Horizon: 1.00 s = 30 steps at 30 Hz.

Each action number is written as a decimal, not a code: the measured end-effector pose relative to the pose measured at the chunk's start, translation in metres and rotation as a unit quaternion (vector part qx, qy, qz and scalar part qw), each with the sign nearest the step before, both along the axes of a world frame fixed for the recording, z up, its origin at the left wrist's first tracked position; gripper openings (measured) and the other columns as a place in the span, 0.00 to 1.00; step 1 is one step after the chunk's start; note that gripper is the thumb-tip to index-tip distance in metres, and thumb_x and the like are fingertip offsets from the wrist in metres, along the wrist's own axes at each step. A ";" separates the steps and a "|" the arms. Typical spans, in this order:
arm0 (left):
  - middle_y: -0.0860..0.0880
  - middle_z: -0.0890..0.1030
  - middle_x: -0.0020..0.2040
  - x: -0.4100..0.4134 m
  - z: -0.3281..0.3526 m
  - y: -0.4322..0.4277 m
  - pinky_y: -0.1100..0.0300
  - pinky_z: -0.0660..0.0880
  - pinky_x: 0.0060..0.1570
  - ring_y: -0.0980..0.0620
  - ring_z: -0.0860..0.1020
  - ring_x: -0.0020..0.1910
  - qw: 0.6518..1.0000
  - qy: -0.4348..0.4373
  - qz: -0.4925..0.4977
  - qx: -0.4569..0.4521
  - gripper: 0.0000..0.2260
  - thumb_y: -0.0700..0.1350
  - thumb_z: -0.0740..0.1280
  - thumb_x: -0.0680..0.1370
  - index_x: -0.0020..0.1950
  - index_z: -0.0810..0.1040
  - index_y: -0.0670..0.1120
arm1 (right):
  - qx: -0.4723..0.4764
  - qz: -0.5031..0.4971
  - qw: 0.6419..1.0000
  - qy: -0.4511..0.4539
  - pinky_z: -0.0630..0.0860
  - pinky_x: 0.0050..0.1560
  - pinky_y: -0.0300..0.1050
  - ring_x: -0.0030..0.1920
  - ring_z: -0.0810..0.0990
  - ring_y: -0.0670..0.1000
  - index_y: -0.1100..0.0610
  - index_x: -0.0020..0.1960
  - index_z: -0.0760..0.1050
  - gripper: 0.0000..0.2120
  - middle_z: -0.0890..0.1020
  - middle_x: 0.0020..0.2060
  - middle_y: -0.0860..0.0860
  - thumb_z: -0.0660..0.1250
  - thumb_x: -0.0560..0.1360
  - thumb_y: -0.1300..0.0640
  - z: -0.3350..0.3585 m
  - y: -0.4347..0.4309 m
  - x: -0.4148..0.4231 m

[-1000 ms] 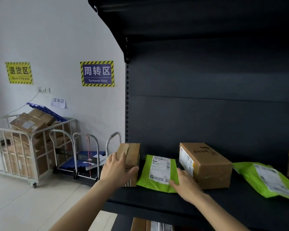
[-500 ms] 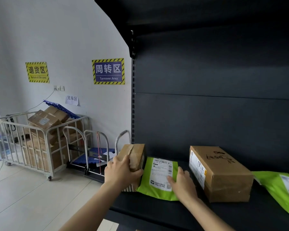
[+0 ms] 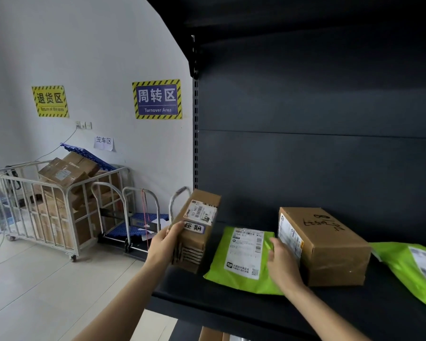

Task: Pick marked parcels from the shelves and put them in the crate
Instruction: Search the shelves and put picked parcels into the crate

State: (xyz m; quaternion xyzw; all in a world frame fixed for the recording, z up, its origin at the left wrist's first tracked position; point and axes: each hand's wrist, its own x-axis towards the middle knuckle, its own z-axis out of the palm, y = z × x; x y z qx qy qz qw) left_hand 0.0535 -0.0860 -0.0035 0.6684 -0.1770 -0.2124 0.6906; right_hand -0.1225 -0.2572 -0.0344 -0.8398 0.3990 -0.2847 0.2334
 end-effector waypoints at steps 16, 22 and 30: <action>0.47 0.81 0.55 -0.007 -0.006 0.003 0.55 0.73 0.58 0.49 0.79 0.54 0.996 -0.077 0.007 0.047 0.42 0.68 0.68 0.56 0.63 0.74 0.45 | -0.005 0.002 0.997 0.073 0.65 0.62 0.42 0.64 0.70 0.53 0.59 0.71 0.62 0.21 0.72 0.63 0.56 0.57 0.80 0.54 -0.007 -0.004 -0.005; 0.48 0.76 0.53 -0.011 0.006 -0.001 0.59 0.69 0.50 0.51 0.75 0.50 0.985 -0.139 0.018 0.096 0.30 0.55 0.71 0.73 0.68 0.68 0.42 | 0.062 0.006 0.997 0.046 0.76 0.55 0.50 0.55 0.77 0.54 0.60 0.66 0.65 0.24 0.77 0.57 0.56 0.60 0.77 0.46 -0.011 -0.005 0.002; 0.46 0.77 0.42 0.009 0.003 -0.001 0.55 0.70 0.48 0.49 0.74 0.44 0.998 0.048 -0.002 0.046 0.13 0.52 0.58 0.80 0.41 0.74 0.47 | -0.163 0.031 0.981 0.100 0.65 0.66 0.44 0.67 0.66 0.52 0.59 0.72 0.59 0.26 0.68 0.67 0.54 0.55 0.79 0.45 0.014 0.032 0.017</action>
